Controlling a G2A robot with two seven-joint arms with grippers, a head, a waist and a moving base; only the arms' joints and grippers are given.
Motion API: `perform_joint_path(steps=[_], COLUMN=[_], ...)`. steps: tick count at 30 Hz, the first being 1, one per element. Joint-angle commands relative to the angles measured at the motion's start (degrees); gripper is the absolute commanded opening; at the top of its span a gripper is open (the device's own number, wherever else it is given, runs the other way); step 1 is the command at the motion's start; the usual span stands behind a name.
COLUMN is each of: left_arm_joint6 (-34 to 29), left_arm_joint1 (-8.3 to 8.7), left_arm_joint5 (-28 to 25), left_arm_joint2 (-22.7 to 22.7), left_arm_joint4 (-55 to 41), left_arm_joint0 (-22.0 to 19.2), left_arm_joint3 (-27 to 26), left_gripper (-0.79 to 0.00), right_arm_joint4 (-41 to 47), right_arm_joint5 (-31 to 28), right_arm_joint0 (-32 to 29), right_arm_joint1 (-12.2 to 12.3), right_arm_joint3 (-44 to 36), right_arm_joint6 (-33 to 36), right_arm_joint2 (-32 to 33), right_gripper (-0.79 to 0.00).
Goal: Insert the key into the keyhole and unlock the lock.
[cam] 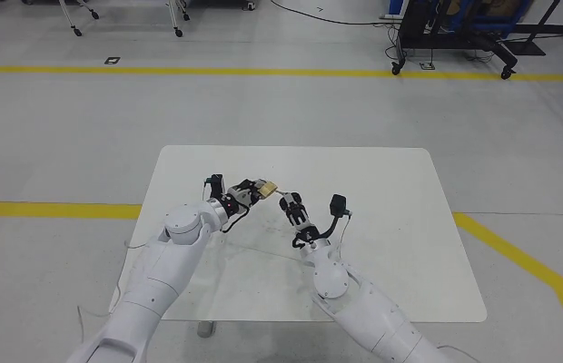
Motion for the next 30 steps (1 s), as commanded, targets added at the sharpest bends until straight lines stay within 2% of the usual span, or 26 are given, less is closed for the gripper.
perform_joint_path(steps=[1, 30], left_arm_joint6=[-0.08, 1.76], left_arm_joint1=[0.00, -0.36], left_arm_joint5=[0.02, -0.58], left_arm_joint2=[0.01, -0.59], left_arm_joint4=[0.40, 3.02], left_arm_joint0=[0.07, 0.78], left_arm_joint3=[-0.14, -0.86], left_gripper=[-0.785, -0.785], right_arm_joint4=[0.12, -3.36], right_arm_joint5=[0.06, 0.22], right_arm_joint0=[0.22, -0.99], right_arm_joint1=[-0.28, -3.00], right_arm_joint3=[0.54, 1.62], right_arm_joint6=[-0.05, 2.81], right_arm_joint2=[0.16, 2.41], right_gripper=[-0.785, -0.785])
